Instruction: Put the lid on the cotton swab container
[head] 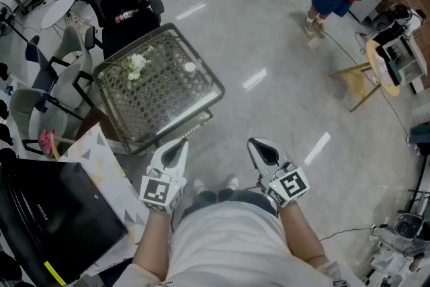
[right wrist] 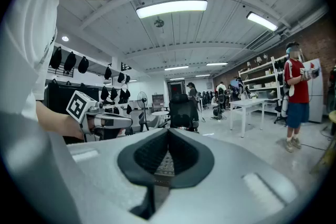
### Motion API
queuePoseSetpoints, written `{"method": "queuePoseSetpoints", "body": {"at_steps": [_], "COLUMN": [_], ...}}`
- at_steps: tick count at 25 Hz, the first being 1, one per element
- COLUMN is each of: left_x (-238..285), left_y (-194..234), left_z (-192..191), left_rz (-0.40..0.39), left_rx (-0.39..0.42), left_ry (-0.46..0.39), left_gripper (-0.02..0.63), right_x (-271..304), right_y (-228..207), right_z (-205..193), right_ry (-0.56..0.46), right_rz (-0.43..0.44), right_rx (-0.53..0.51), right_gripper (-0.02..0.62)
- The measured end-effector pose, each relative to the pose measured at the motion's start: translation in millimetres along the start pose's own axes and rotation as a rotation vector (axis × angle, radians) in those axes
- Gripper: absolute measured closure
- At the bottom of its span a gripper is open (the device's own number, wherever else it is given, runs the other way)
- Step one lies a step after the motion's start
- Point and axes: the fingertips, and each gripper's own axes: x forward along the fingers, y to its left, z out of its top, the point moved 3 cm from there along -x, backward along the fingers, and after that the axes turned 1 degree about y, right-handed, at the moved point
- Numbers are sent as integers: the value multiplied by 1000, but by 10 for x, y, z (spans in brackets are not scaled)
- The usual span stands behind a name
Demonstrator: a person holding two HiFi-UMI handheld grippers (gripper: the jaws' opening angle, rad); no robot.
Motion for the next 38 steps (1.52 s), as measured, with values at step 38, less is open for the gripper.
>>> {"method": "queuePoseSetpoints", "body": {"at_steps": [38], "left_x": [1333], "left_y": [924], "left_z": [194], "left_rz": [23], "left_rx": [91], "left_ry": [57], "left_gripper": [598], "right_x": [1421], "right_y": [-1253], "right_z": [168], "right_ry": [-15], "right_rz": [5], "right_rx": [54], "right_gripper": [592]}}
